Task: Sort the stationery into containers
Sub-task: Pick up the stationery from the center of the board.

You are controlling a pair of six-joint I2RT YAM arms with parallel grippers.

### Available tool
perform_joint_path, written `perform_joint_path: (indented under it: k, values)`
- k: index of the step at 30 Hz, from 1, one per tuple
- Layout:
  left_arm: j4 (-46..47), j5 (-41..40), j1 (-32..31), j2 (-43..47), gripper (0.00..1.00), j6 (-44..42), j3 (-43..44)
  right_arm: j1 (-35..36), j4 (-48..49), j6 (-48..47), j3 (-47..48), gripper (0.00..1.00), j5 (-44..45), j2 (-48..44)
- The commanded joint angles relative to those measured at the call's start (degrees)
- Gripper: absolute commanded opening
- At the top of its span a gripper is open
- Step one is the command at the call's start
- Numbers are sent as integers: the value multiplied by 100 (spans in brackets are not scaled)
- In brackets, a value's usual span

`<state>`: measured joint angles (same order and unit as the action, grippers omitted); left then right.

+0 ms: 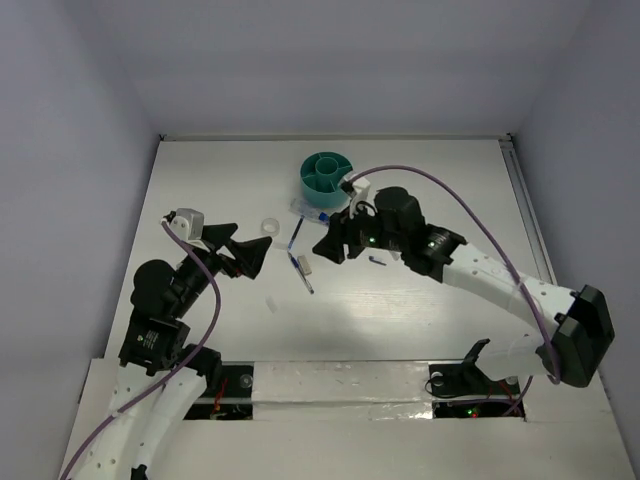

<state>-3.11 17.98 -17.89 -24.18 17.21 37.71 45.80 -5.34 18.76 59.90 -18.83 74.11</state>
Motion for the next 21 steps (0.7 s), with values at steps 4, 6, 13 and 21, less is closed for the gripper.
perform_joint_path:
  k: [4,6,13,21]
  values:
    - [-57,-549,-13,107,99,-43,298,438,-300,-593,1067,56,529,911]
    - [-110,-760,-13,133,99,-25,324,500,-344,-663,1286,54,538,1324]
    - [-417,-1735,-13,221,99,63,447,728,-625,-883,2411,48,696,2520]
    - [-1121,-4258,40,361,99,871,649,834,-1363,-1147,4377,50,1083,4163]
